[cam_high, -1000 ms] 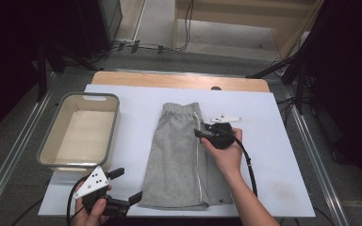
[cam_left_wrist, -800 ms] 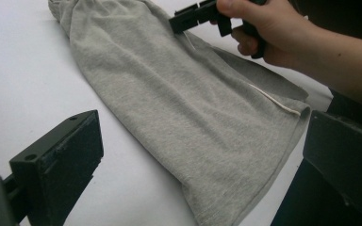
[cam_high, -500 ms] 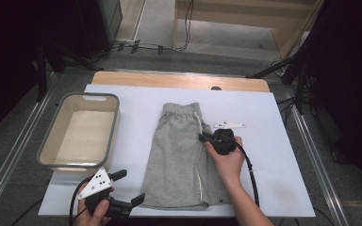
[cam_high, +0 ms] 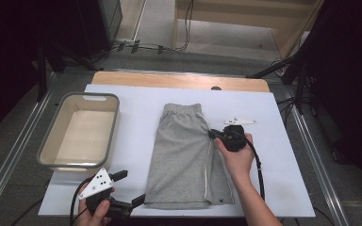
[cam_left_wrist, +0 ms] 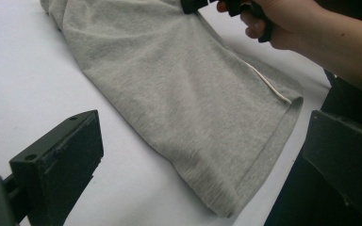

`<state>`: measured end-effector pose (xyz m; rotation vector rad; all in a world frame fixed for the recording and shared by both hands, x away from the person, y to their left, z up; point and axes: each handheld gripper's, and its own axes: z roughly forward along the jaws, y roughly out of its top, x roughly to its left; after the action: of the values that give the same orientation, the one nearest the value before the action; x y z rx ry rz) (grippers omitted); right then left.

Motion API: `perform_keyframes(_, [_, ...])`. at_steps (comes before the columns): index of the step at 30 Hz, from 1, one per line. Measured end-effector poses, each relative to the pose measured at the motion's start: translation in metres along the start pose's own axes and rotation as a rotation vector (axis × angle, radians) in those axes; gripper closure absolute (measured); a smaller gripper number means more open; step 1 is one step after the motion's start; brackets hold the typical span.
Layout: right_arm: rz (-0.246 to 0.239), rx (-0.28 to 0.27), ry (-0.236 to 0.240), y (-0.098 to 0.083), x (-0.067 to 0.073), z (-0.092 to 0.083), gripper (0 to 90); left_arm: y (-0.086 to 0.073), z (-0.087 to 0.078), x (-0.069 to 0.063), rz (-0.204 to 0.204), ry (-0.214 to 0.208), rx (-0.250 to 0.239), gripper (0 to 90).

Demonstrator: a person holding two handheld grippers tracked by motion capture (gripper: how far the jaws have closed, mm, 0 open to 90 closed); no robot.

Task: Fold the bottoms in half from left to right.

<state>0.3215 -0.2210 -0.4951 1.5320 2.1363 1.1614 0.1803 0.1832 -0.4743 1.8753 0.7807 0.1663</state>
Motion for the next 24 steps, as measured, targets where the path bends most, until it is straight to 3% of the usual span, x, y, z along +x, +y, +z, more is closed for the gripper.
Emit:
perform_keyframes(2, [0.003, -0.014, -0.032, -0.003, 0.002, -0.003, 59.0, 0.0, 0.0, 0.0, -0.002, 0.003, -0.002, 0.0])
perform_keyframes(5, [-0.021, -0.038, -0.028, -0.005, 0.009, -0.017, 52.9, -0.001, 0.001, 0.001, -0.004, 0.0, -0.001, 0.0])
perform_keyframes(14, [-0.088, -0.034, 0.013, -0.036, 0.035, -0.052, 52.4, 0.0, 0.001, 0.0, -0.002, -0.003, 0.0, 0.0])
perform_keyframes(24, [-0.103, 0.019, 0.076, -0.08, 0.065, -0.072, 52.4, -0.003, 0.002, 0.001, -0.001, -0.007, 0.005, 0.0])
